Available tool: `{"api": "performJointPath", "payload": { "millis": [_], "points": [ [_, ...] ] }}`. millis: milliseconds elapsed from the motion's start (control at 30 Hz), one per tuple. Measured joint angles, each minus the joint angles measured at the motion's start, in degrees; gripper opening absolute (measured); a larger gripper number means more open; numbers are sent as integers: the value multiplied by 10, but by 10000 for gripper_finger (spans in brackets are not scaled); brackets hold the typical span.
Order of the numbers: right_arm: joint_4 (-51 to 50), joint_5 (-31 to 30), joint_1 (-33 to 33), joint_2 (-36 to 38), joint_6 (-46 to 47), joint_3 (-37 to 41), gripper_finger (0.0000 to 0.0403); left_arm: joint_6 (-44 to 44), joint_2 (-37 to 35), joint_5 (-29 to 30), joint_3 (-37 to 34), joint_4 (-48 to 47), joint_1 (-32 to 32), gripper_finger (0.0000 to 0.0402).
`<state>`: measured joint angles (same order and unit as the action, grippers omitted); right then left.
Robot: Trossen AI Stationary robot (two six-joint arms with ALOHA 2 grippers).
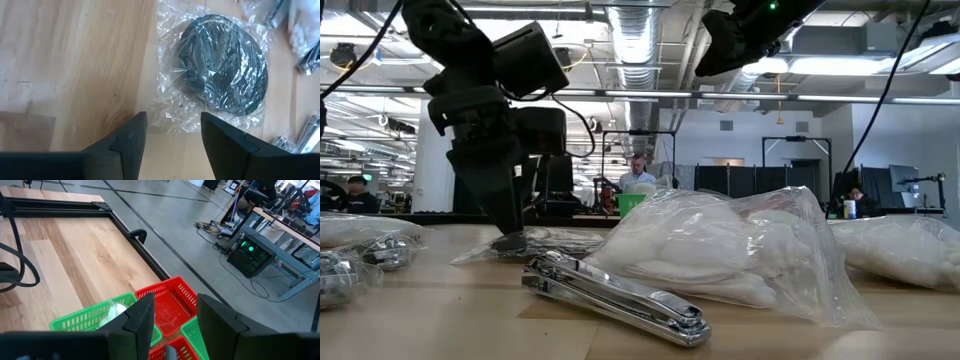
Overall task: Pick & Place Travel size toiletries
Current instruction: Put the hairbrush into the right green bin
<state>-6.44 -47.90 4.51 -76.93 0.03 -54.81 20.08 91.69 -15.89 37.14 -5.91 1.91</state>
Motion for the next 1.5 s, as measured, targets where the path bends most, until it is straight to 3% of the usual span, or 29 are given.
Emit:
{"api": "performJointPath", "payload": {
  "millis": [267,633,767,967,1500],
  "points": [
    [0,0,0,0,0,0,134,19,0,-8,-22,44,0,175],
    [0,0,0,0,0,0,134,13,1,-6,-22,48,0,123],
    [0,0,0,0,0,0,133,-9,2,-4,-22,48,0,90],
    [0,0,0,0,0,0,134,-28,3,-6,-23,46,1,9],
    [0,0,0,0,0,0,129,-27,3,-4,-23,47,2,0]
  ]
}}
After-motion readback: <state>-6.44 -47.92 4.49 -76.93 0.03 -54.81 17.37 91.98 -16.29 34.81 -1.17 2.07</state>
